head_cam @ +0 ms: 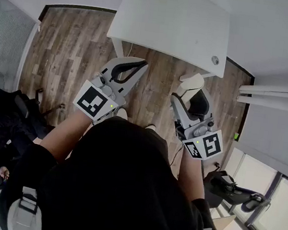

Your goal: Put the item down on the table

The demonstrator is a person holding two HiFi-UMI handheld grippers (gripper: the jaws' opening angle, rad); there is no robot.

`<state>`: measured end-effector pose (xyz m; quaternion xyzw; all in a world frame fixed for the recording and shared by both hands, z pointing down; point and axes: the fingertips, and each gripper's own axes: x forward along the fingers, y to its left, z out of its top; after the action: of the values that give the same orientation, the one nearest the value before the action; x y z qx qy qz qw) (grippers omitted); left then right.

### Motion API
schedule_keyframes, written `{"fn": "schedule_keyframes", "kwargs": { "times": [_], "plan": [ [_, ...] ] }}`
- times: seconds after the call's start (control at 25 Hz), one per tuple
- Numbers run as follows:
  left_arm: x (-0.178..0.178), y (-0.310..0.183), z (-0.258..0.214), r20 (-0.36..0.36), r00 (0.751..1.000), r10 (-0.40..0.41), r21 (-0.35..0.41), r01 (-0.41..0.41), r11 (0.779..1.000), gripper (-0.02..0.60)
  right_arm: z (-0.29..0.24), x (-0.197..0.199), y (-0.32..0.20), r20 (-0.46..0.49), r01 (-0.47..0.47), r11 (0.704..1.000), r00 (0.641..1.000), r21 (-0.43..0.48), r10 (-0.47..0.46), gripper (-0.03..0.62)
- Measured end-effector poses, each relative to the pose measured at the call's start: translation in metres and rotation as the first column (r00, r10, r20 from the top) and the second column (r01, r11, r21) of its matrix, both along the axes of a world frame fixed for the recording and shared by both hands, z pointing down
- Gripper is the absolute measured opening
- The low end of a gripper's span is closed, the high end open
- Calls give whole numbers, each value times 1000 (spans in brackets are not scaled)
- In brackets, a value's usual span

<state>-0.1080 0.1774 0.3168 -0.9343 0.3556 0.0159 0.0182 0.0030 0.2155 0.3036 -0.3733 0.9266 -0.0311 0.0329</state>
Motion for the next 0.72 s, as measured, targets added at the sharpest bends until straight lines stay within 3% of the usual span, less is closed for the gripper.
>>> {"fn": "schedule_keyframes", "kwargs": {
  "times": [0.16,0.44,0.72],
  "plan": [
    [10,35,-15,-28,999,17,13,-17,1000,-6,-9,-5,33,4,24,1000,1000,20,-24,293],
    [28,84,-15,-17,1000,-2,-12,2,1000,-6,-8,4,77,33,70,997,997,8,-71,293],
    [32,107,-16,-7,999,-37,-16,37,999,-6,-6,5,93,47,101,995,994,11,-101,293]
  ]
}}
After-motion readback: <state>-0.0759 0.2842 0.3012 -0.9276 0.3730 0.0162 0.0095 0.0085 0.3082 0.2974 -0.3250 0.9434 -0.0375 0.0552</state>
